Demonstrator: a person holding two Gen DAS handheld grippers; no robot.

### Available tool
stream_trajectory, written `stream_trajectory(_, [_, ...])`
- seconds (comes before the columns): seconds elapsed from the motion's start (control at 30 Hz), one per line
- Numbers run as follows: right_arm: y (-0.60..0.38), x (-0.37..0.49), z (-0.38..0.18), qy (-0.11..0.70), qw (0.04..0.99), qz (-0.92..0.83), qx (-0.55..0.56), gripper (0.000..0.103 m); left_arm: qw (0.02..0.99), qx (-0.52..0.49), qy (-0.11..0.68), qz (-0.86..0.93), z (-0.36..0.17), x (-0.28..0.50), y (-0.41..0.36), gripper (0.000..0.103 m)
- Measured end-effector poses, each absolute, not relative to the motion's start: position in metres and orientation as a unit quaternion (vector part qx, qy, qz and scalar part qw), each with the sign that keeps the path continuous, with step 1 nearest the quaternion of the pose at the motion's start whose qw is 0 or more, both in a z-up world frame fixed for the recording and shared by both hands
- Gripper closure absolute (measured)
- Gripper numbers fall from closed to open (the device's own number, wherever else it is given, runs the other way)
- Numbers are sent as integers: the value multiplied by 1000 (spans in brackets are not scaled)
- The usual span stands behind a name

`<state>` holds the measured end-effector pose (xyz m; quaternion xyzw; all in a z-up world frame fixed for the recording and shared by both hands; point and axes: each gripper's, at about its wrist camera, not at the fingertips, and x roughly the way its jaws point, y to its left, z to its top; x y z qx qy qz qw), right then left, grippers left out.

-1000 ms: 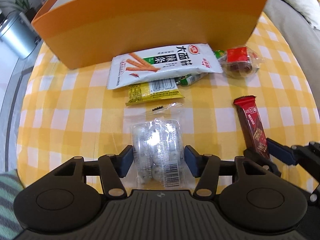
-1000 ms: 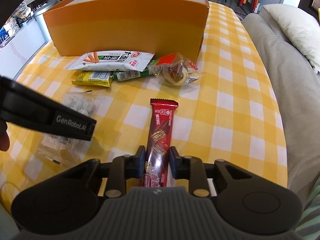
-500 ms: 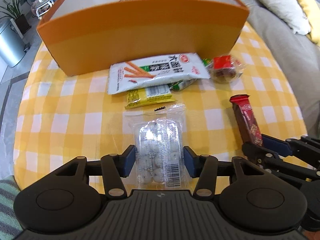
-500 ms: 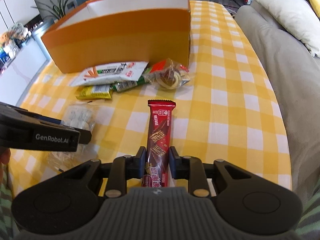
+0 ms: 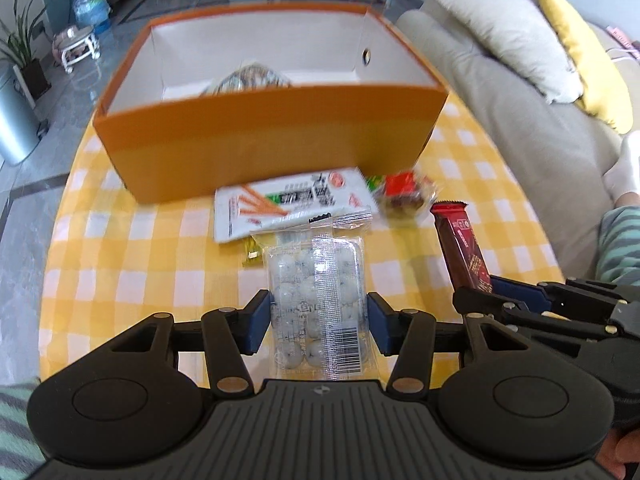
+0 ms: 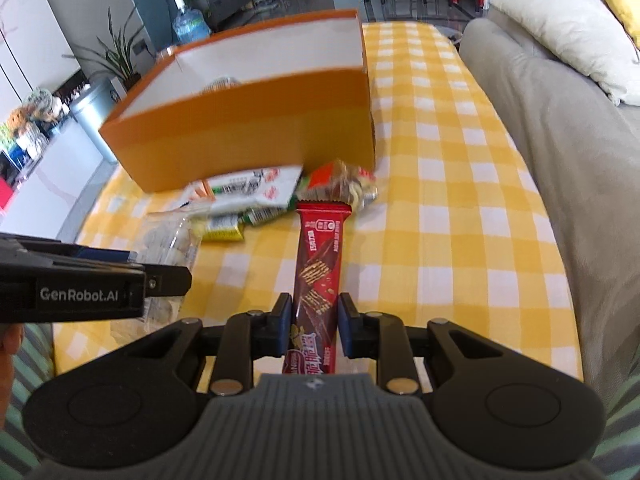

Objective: Organize snacks
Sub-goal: 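Lift both held snacks and carry them over the orange box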

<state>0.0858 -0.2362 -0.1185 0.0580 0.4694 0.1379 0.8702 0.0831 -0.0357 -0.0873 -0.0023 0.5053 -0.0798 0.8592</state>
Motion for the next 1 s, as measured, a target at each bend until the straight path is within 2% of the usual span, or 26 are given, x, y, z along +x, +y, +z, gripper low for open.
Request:
stream_trajectory(0.57, [-241, 121, -54, 393, 901, 169, 70, 82, 893, 3, 437, -111, -29, 116, -29, 45])
stream_trajectory(1.0, [-222, 210, -9, 363, 910, 197, 39, 82, 899, -6, 421, -121, 14, 211, -22, 45])
